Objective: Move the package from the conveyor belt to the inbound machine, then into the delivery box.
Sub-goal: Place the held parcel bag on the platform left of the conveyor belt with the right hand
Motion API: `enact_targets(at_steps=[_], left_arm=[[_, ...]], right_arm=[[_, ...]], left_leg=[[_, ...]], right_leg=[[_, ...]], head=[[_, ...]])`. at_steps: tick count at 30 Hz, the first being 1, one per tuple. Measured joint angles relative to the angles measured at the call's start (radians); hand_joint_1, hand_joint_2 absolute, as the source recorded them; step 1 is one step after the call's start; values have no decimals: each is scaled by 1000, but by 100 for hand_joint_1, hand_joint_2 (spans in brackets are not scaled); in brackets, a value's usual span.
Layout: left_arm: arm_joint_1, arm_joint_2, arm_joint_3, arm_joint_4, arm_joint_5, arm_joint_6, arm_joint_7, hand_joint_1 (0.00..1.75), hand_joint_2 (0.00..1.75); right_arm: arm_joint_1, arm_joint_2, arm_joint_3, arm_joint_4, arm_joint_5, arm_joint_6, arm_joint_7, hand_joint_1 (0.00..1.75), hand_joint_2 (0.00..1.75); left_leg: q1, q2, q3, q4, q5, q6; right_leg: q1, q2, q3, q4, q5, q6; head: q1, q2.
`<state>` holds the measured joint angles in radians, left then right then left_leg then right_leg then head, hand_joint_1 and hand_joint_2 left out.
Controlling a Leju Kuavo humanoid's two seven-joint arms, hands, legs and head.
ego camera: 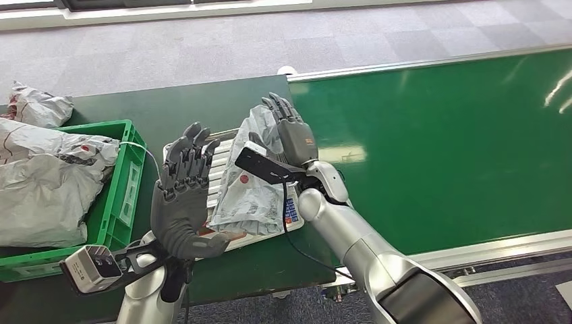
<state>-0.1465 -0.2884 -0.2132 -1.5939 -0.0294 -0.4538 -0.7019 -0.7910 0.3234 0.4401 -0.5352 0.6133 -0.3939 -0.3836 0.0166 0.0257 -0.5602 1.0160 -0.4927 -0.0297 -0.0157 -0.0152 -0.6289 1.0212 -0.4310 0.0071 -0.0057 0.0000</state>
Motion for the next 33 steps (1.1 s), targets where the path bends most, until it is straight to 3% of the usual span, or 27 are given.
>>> enact_targets(at_steps=[7, 14, 18, 23, 29, 33], left_arm=[[0, 0, 0, 7, -6, -2, 0, 0, 175], [-2, 0, 0, 16, -8, -10, 0, 0, 175], [-2, 0, 0, 20, -18, -5, 0, 0, 175], [-15, -1, 7, 67, -132, 103, 9, 0, 175], [-123, -1, 33, 306, -511, 523, 167, 0, 175], [-243, 10, 35, 544, -714, 669, 303, 0, 175]], right_arm=[[77, -20, -65, -162, 35, -66, -58, 0, 0], [136, -24, -111, -311, 55, -71, -86, 0, 0], [183, -23, -137, -408, 54, -86, -145, 0, 175], [320, -2, -159, -701, 81, -252, -270, 0, 175], [490, 29, -159, -1198, 157, -306, -315, 0, 175], [516, 29, -156, -1374, 175, -307, -312, 0, 175]], left_leg=[[0, 0, 0, 0, 0, 0], [0, 0, 0, 0, 0, 0], [0, 0, 0, 0, 0, 0], [0, -1, -1, 0, -1, 0], [0, -2, -3, 0, -1, 1], [-1, -1, -2, 0, -1, 1]], right_leg=[[0, 0, 0, 0, 0, 0], [0, 0, -1, 0, 0, 0], [0, 0, -1, 0, 0, 0], [0, -1, -1, 0, -1, 0], [0, -3, -2, -1, -1, 1], [-1, -2, -1, -1, 0, 2]], head=[[0, 0], [0, 0], [0, 0], [0, 0], [0, 0], [0, 0]])
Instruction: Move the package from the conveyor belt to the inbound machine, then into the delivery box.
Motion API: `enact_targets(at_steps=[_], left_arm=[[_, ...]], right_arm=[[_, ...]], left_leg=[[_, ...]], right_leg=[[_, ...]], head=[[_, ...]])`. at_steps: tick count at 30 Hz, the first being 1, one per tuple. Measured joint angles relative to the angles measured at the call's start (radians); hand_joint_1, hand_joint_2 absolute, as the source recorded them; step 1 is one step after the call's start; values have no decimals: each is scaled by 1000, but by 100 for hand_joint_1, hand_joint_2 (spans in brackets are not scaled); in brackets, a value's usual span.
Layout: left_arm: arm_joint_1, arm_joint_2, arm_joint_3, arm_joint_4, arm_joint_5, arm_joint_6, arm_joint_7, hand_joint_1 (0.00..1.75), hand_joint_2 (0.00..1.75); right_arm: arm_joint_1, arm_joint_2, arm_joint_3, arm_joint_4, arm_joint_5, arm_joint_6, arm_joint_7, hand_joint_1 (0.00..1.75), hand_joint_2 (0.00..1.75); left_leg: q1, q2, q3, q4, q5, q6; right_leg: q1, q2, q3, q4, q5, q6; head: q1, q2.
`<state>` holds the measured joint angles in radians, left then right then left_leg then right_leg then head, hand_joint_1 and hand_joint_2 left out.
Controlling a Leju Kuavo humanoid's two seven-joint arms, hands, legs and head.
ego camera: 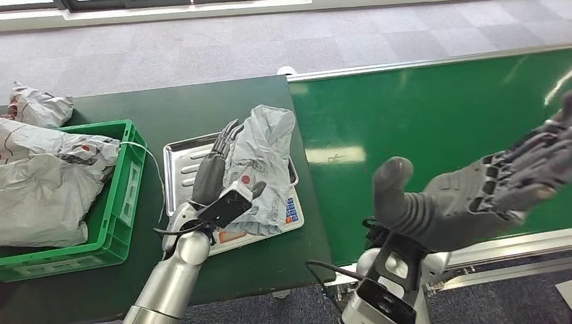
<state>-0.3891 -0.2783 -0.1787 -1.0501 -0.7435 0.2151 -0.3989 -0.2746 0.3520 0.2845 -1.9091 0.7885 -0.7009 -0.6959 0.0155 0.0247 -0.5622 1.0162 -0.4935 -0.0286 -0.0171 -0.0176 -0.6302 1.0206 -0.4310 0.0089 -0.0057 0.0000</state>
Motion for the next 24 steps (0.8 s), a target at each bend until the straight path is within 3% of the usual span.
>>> enact_targets(at_steps=[4, 9, 17, 18, 21, 22, 24], left_arm=[[-76, 9, 0, 190, -46, 43, 31, 0, 175], [-119, 14, 0, 328, -107, 54, 69, 0, 175], [-175, 17, -31, 465, -206, -15, 109, 0, 175], [-182, 17, -36, 476, -213, -25, 113, 25, 175], [-199, 19, -49, 500, -224, -39, 118, 156, 175], [-203, 19, -52, 506, -225, -41, 119, 175, 175], [-207, 20, -54, 515, -226, -48, 120, 175, 175]], right_arm=[[7, -2, 2, -65, -6, 0, -2, 0, 175], [9, -3, 2, -91, -18, 2, -2, 0, 175], [8, -3, 3, -93, -25, 3, -2, 0, 175], [8, -3, 3, -93, -25, 3, -2, 0, 175], [8, -3, 4, -93, -25, 3, -2, 0, 175], [8, -3, 4, -93, -25, 3, -2, 0, 175], [8, -3, 4, -93, -23, 3, -2, 0, 175]], left_leg=[[0, 0, 1, 0, 1, 0], [0, 0, 0, 0, 1, 0], [0, -1, 0, 0, 1, 0], [0, -1, 0, 0, 1, 0], [0, -1, 1, 0, 1, 1], [0, -1, 2, 0, 1, 1], [0, -1, 2, 0, 1, 1]], right_leg=[[0, 1, 0, 0, 1, 0], [0, 1, 0, 0, 1, 0], [0, 0, 2, 0, 1, 0], [0, 0, 2, 0, 1, 0], [0, 0, 3, 0, 1, 0], [0, 0, 4, 0, 1, 0], [0, 0, 4, 0, 1, 0]], head=[[0, 0], [0, 0], [0, 0], [0, 0], [0, 0], [0, 0], [0, 0]])
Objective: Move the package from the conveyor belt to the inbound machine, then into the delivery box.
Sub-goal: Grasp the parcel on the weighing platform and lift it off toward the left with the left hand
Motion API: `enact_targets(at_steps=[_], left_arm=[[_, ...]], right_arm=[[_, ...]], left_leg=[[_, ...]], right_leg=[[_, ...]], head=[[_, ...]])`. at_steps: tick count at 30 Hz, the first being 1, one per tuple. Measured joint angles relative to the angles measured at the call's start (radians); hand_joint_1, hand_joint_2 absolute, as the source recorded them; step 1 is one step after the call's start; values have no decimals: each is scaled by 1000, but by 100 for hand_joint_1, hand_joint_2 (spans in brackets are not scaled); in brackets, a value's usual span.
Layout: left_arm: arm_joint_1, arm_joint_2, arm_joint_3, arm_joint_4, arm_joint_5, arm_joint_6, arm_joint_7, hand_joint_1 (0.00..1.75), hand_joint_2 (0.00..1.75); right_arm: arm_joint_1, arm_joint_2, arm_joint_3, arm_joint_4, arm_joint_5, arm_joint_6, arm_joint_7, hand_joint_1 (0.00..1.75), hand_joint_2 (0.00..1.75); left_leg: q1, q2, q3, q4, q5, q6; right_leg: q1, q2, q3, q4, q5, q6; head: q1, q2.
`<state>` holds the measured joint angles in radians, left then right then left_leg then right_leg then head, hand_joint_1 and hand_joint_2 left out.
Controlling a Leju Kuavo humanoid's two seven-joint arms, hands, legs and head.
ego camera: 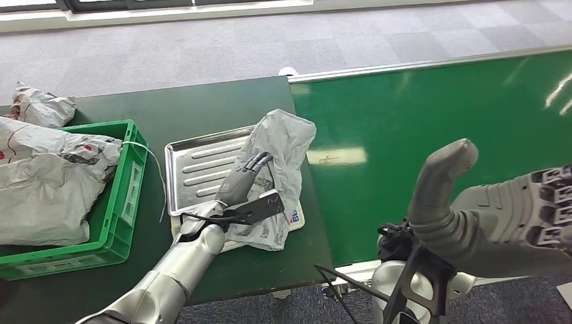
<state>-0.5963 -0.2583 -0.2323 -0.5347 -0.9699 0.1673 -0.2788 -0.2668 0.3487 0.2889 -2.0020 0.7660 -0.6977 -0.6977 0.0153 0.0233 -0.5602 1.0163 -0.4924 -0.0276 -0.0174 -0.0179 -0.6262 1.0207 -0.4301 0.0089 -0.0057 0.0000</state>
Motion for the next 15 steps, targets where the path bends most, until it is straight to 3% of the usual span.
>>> enact_targets(at_steps=[15], left_arm=[[-21, 0, 0, 4, -11, -8, -6, 175, 175]], right_arm=[[-2, 0, 0, 12, 18, 0, 0, 0, 175]], left_leg=[[0, 0, 1, 0, 1, 0]], right_leg=[[0, 0, 1, 0, 0, 0]], head=[[0, 0]])
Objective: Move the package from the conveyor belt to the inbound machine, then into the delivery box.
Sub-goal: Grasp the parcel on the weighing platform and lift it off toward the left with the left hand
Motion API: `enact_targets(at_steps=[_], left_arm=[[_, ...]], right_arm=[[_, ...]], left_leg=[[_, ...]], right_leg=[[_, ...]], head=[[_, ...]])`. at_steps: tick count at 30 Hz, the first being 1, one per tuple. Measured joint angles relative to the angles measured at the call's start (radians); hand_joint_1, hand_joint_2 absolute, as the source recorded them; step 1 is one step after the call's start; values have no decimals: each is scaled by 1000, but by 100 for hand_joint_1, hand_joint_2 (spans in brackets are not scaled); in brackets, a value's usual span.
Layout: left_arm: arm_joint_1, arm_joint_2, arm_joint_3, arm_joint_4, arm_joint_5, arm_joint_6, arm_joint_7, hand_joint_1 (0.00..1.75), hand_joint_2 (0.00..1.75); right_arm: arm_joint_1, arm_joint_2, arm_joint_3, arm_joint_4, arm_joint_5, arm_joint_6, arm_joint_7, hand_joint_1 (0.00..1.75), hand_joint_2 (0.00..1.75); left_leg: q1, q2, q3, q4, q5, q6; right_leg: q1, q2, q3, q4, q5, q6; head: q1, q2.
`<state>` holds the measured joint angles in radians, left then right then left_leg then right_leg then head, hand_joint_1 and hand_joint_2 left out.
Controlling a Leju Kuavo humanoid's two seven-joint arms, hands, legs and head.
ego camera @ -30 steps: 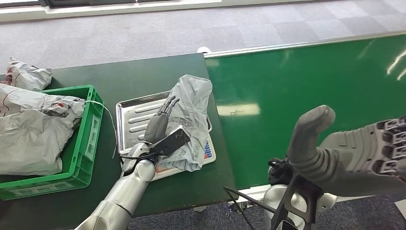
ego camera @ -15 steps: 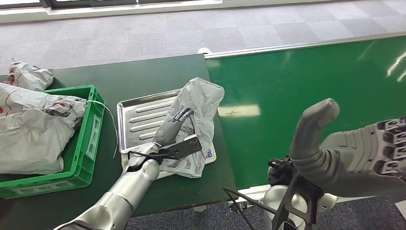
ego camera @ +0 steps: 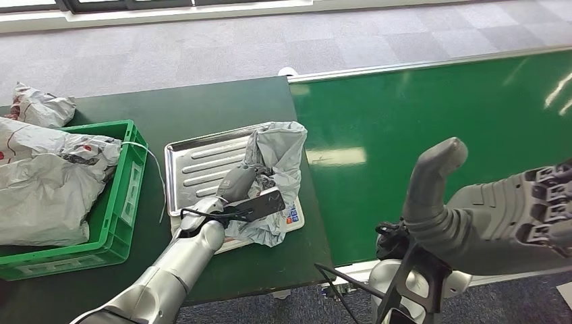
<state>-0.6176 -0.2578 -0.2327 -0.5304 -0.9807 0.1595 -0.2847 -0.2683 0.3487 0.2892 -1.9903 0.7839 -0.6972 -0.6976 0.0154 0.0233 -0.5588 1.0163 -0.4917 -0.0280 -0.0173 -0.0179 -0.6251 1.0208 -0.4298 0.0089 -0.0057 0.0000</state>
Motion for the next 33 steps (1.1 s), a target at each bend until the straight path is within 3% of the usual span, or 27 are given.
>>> enact_targets(at_steps=[12, 17, 20, 23, 24, 25, 27, 30, 33], left_arm=[[-6, 0, 0, 0, 2, 1, -4, 175, 175], [-4, 0, 3, -13, 66, -21, -76, 175, 175], [11, -1, 18, -44, 189, -133, -208, 175, 175], [57, -7, 52, -135, 443, -340, -369, 175, 175], [79, -10, 70, -191, 542, -370, -396, 175, 175], [98, -14, 91, -254, 628, -352, -409, 175, 175], [123, -20, 141, -382, 725, -199, -410, 175, 175], [141, -18, 206, -541, 712, 79, -406, 175, 175], [162, -9, 258, -670, 677, 259, -414, 175, 175]], right_arm=[[-1, 0, 0, 8, -2, 0, 0, 0, 175], [-7, 0, 9, 39, -67, 1, 0, 0, 175], [-14, 0, 14, 91, -112, 1, 0, 0, 175], [-20, 0, 17, 145, -138, 2, 0, 0, 175], [-20, 0, 16, 157, -138, 2, 0, 0, 175], [-21, 0, 16, 166, -136, 2, 0, 0, 175], [-20, 0, 14, 177, -131, 2, 0, 0, 175], [-18, 0, 8, 187, -131, 2, 0, 0, 175], [-16, 0, 3, 192, -130, 2, 0, 0, 175]], left_leg=[[0, 0, 0, 0, 0, 0], [0, 0, -1, 0, 0, 0], [0, -1, -1, 0, 0, 0], [0, -1, -2, 0, 0, 0], [0, 0, -2, 0, 0, 0], [0, 0, -3, 0, 0, 0], [0, 1, -4, 0, 0, 0], [1, 0, -5, 0, 0, 0], [1, -1, -5, 0, 0, -1]], right_leg=[[0, 0, 0, 0, 0, 0], [0, 0, -1, 0, 0, 0], [0, 0, -1, 0, 0, 0], [0, 0, -2, 0, 0, 0], [0, 0, -2, 0, 0, 0], [0, 1, -3, 0, 0, 0], [0, 1, -5, 0, 0, 0], [1, 0, -6, 0, 0, 0], [1, 0, -6, 1, -1, -1]], head=[[0, 0], [0, 0], [0, 0], [0, 0], [0, 0], [0, 0], [0, 0], [0, 0], [0, 0]])
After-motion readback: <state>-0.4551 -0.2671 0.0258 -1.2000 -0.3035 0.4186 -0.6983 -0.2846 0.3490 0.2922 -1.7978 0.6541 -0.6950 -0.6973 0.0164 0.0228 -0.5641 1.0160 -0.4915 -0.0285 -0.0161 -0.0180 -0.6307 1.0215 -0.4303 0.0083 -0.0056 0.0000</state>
